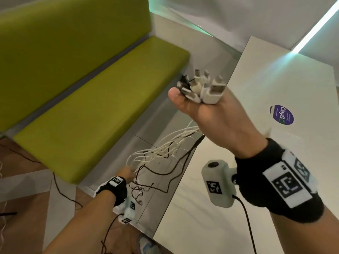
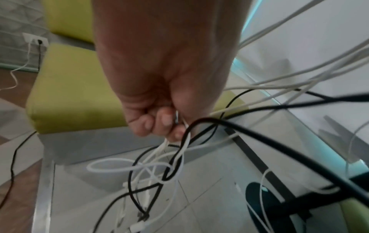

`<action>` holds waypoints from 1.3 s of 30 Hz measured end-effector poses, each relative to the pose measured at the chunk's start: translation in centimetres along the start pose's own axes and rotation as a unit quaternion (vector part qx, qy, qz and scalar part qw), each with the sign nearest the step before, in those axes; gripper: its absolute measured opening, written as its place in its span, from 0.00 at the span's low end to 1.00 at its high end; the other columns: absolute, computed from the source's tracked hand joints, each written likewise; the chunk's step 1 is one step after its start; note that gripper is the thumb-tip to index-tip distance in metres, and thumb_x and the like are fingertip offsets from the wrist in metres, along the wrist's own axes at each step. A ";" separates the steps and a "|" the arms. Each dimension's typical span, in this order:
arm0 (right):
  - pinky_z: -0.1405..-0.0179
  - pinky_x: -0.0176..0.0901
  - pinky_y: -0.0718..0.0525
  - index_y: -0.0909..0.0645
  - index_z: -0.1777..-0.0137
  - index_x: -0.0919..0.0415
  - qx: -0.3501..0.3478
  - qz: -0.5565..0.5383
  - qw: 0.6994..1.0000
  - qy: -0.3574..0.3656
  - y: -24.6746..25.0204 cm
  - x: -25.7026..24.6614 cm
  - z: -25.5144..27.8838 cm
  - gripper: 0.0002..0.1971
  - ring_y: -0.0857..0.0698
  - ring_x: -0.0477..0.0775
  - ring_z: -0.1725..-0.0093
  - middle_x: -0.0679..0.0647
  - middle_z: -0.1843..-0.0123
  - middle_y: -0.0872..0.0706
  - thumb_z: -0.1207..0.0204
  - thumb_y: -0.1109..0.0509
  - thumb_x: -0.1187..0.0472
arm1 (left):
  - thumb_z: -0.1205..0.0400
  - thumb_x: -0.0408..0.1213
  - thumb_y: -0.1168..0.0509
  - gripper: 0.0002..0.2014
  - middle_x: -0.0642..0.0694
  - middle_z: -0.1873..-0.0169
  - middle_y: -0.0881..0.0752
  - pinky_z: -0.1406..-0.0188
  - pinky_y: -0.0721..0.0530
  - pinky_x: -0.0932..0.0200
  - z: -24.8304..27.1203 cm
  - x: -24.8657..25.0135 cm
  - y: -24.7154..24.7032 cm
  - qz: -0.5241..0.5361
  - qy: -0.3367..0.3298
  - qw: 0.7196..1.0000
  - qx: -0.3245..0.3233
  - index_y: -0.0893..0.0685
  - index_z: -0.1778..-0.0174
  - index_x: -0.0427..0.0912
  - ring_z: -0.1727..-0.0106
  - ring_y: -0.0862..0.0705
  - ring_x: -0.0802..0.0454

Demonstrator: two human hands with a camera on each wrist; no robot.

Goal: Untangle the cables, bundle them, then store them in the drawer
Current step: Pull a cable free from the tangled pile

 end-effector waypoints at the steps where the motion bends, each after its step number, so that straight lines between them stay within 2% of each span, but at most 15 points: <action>1: 0.73 0.28 0.32 0.32 0.75 0.47 -0.001 0.007 1.000 -0.003 0.0 0.0 0.0 0.23 0.29 0.40 0.75 0.36 0.76 0.25 0.17 0.34 0.57 | 0.15 0.39 0.38 0.16 0.37 0.42 0.15 0.42 0.21 0.52 -0.3 0.0 0.3 0.013 0.008 1.000 0.011 0.18 0.34 0.36 0.42 0.17 0.40; 5: 0.71 0.26 0.33 0.34 0.75 0.51 0.062 0.017 0.998 0.015 1.7 -0.3 -0.2 0.23 0.29 0.38 0.75 0.40 0.76 0.26 0.17 0.34 0.57 | 0.18 0.38 0.34 0.27 0.38 0.40 0.16 0.44 0.19 0.51 0.3 -1.1 2.3 -0.025 -0.025 0.994 0.106 0.29 0.23 0.60 0.40 0.17 0.39; 7: 0.72 0.27 0.33 0.34 0.76 0.51 0.080 0.021 0.996 0.016 2.1 -0.4 -0.3 0.23 0.29 0.39 0.75 0.42 0.76 0.26 0.17 0.34 0.56 | 0.19 0.41 0.32 0.36 0.43 0.37 0.20 0.39 0.22 0.53 0.9 -1.6 2.2 -0.096 -0.068 0.990 0.076 0.43 0.24 0.76 0.35 0.21 0.43; 10: 0.73 0.27 0.34 0.34 0.77 0.49 0.091 0.018 0.996 0.007 1.8 -0.1 -0.3 0.25 0.29 0.39 0.76 0.40 0.79 0.26 0.18 0.33 0.57 | 0.25 0.44 0.26 0.44 0.41 0.19 0.39 0.26 0.28 0.48 0.3 -2.3 1.0 -0.099 -0.058 0.993 0.011 0.45 0.17 0.54 0.21 0.34 0.38; 14: 0.73 0.25 0.33 0.34 0.78 0.46 0.096 0.022 0.995 0.008 1.8 0.2 -0.6 0.25 0.28 0.39 0.76 0.38 0.79 0.26 0.17 0.34 0.57 | 0.12 0.52 0.48 0.17 0.49 0.26 0.27 0.43 0.20 0.49 2.2 -2.1 0.2 -0.127 -0.163 0.970 -0.132 0.37 0.28 0.57 0.33 0.25 0.45; 16: 0.72 0.25 0.33 0.34 0.77 0.47 0.093 0.026 0.995 -0.001 2.0 0.3 -0.7 0.24 0.27 0.39 0.75 0.38 0.78 0.25 0.17 0.34 0.56 | 0.12 0.55 0.50 0.17 0.47 0.34 0.21 0.48 0.24 0.54 1.9 -2.8 0.2 -0.073 -0.162 0.980 -0.089 0.32 0.29 0.55 0.41 0.22 0.47; 18: 0.73 0.27 0.34 0.34 0.77 0.48 0.086 0.024 0.996 -0.013 1.9 0.5 -0.8 0.24 0.28 0.40 0.76 0.38 0.79 0.26 0.17 0.34 0.56 | 0.11 0.46 0.46 0.12 0.43 0.39 0.19 0.55 0.21 0.55 0.8 -3.2 1.1 -0.018 -0.076 0.996 -0.034 0.28 0.33 0.50 0.46 0.19 0.44; 21: 0.73 0.29 0.33 0.34 0.77 0.46 0.080 0.019 0.997 0.006 1.1 0.1 -0.6 0.25 0.29 0.39 0.76 0.39 0.79 0.26 0.17 0.34 0.57 | 0.16 0.39 0.38 0.21 0.36 0.36 0.17 0.45 0.19 0.50 0.4 -3.8 1.9 -0.018 0.046 0.995 0.083 0.26 0.27 0.41 0.38 0.18 0.38; 25: 0.71 0.36 0.32 0.34 0.77 0.44 0.032 0.060 0.997 0.032 0.2 -0.7 -1.2 0.24 0.29 0.45 0.73 0.43 0.78 0.28 0.18 0.34 0.56 | 0.22 0.30 0.30 0.39 0.35 0.23 0.32 0.41 0.22 0.53 0.6 -1.8 1.7 0.048 -0.061 0.994 0.076 0.41 0.17 0.46 0.33 0.23 0.41; 27: 0.71 0.36 0.31 0.33 0.76 0.45 0.032 0.068 0.997 0.030 0.3 -0.6 -1.5 0.23 0.28 0.47 0.73 0.45 0.77 0.27 0.18 0.34 0.55 | 0.22 0.24 0.32 0.36 0.40 0.20 0.34 0.36 0.21 0.54 0.1 -1.0 2.8 0.181 -0.114 0.974 0.078 0.35 0.19 0.47 0.30 0.24 0.43; 30: 0.73 0.34 0.32 0.34 0.76 0.45 0.053 0.066 0.996 0.033 0.4 -0.3 -1.5 0.24 0.30 0.47 0.72 0.47 0.78 0.29 0.17 0.35 0.56 | 0.20 0.17 0.39 0.22 0.46 0.28 0.26 0.42 0.15 0.56 -0.2 -0.4 3.7 0.318 -0.122 0.939 -0.044 0.13 0.40 0.47 0.29 0.22 0.42; 32: 0.70 0.41 0.31 0.35 0.77 0.46 0.053 0.069 0.996 0.023 0.0 0.1 -1.6 0.24 0.30 0.48 0.72 0.47 0.78 0.29 0.17 0.35 0.56 | 0.19 0.20 0.38 0.20 0.46 0.32 0.21 0.39 0.16 0.56 0.7 0.6 4.3 0.253 -0.104 0.947 -0.170 0.07 0.50 0.49 0.34 0.18 0.46; 34: 0.68 0.46 0.29 0.33 0.79 0.45 0.042 0.068 0.997 0.010 -0.3 0.5 -1.6 0.25 0.30 0.47 0.73 0.45 0.78 0.29 0.18 0.35 0.55 | 0.18 0.21 0.39 0.19 0.46 0.40 0.14 0.47 0.14 0.64 1.2 1.0 5.5 0.204 -0.093 0.951 -0.211 0.07 0.49 0.46 0.43 0.15 0.53; 36: 0.72 0.36 0.30 0.29 0.80 0.39 0.029 0.066 0.997 -0.002 -0.5 0.8 -1.6 0.26 0.28 0.44 0.74 0.41 0.79 0.26 0.18 0.35 0.53 | 0.18 0.16 0.48 0.20 0.41 0.45 0.13 0.58 0.13 0.68 1.5 0.8 7.6 0.338 -0.096 0.927 -0.133 0.10 0.48 0.33 0.50 0.13 0.54; 39: 0.75 0.30 0.34 0.32 0.82 0.43 0.037 0.065 0.997 -0.005 -0.1 1.1 -1.4 0.28 0.28 0.41 0.76 0.40 0.80 0.27 0.18 0.34 0.55 | 0.19 0.13 0.51 0.18 0.35 0.57 0.11 0.54 0.11 0.57 1.1 -0.5 8.6 0.479 -0.072 0.874 -0.034 0.16 0.60 0.30 0.61 0.10 0.48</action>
Point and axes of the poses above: each hand's wrist, its own z-axis away from the middle knuckle, its own y-axis out of the back of the hand, x = y × z, the point moved 1 cm from there along -z, towards the middle knuckle
